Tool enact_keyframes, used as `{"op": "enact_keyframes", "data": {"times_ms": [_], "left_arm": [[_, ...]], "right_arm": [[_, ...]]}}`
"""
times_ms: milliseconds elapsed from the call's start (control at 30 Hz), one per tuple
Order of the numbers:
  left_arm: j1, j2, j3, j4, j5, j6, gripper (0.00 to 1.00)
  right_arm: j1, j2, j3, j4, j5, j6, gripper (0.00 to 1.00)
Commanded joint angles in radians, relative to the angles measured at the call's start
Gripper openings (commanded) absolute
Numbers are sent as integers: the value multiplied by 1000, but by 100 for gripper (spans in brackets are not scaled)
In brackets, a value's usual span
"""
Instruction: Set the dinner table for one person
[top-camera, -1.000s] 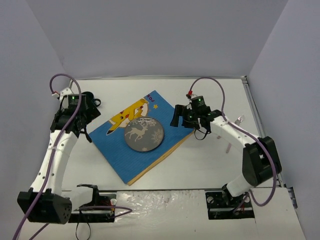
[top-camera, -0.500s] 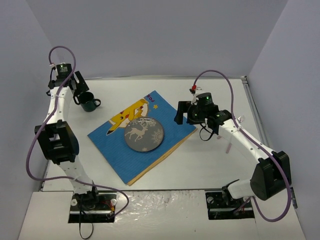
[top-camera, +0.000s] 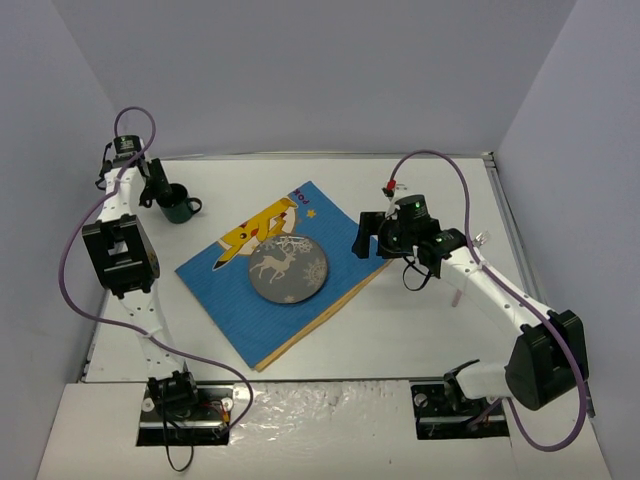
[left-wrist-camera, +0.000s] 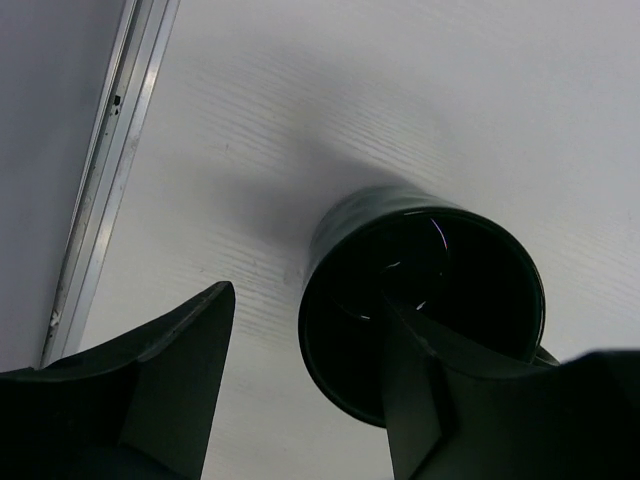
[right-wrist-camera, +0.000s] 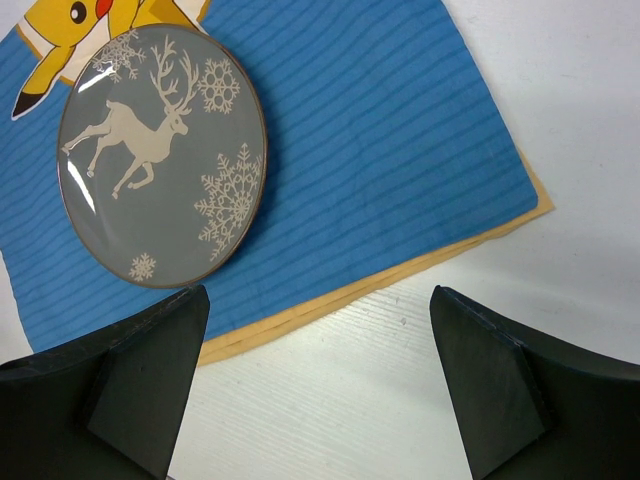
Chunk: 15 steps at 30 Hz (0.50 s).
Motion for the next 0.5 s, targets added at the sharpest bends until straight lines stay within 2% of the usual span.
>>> {"op": "enact_keyframes", "data": {"times_ms": [0, 233, 467], "left_arm": [[4, -17, 93, 27, 35, 12, 50], [4, 26, 111, 28, 31, 8, 42], [4, 6, 95, 18, 23, 26, 35]], "right_arm": [[-7, -40, -2, 29, 10, 13, 89], [-7, -38, -1, 27, 17, 14, 89], [-7, -22, 6, 30, 18, 15, 89]]}}
